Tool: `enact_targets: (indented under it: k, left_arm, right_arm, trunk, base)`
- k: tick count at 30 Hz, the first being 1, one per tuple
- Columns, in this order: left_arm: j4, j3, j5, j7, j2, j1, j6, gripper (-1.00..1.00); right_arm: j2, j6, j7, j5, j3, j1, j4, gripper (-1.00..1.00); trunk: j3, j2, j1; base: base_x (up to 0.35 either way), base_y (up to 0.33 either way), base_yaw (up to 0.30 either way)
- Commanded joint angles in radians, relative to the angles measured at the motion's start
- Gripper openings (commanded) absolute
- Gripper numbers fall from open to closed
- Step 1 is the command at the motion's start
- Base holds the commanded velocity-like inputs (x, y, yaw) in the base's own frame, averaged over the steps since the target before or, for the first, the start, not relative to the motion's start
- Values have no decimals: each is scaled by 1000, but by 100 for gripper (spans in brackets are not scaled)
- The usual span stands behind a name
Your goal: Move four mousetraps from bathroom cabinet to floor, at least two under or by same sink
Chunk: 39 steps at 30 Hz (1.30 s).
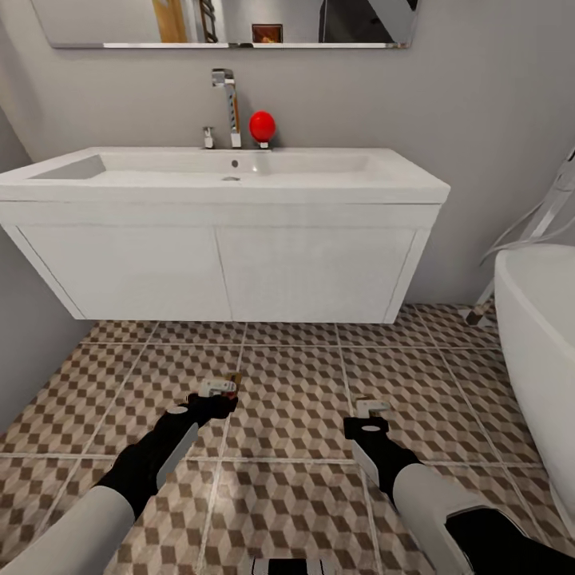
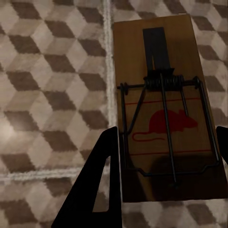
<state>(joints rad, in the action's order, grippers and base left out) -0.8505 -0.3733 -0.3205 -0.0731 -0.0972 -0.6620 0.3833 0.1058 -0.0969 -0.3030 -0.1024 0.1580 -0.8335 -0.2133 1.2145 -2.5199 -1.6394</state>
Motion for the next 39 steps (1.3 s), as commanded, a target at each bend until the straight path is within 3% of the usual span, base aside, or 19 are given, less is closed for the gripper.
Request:
enact_targets:
  k: [1, 6, 12, 25, 32, 39]
  left_arm:
    - [-4, -5, 4, -14, 3, -1, 9, -100]
    - [3, -3, 77, -37, 22, -1, 23, -100]
    - [60, -5, 104, -41, 27, -1, 13, -100]
    - [95, 2, 103, -42, 27, -1, 8, -100]
    - [96, 6, 102, -43, 20, -1, 8, -100]
    - [96, 40, 104, -42, 17, -1, 7, -100]
  right_arm:
    - [-2, -5, -6, -12, 9, -3, -2, -100]
    - [-9, -3, 2, -10, 10, -15, -3, -100]
    - [-3, -18, -5, -9, 9, -53, -7, -100]
    - [1, -57, -6, 1, 17, -68, -11, -100]
    - [2, -54, -1, 39, 17, -68, -11, -100]
    - [1, -38, -1, 45, 17, -68, -11, -100]
  trunk:
    - [5, -1, 0]
    - [24, -2, -2]
    - [47, -3, -5]
    - [98, -6, -11]
    - [125, -8, -14]
    - [152, -9, -17]
  base:
    - [0, 0, 0]
    - [0, 0, 0]
    - [0, 0, 0]
    - [0, 0, 0]
    - [0, 0, 0]
    - [0, 0, 0]
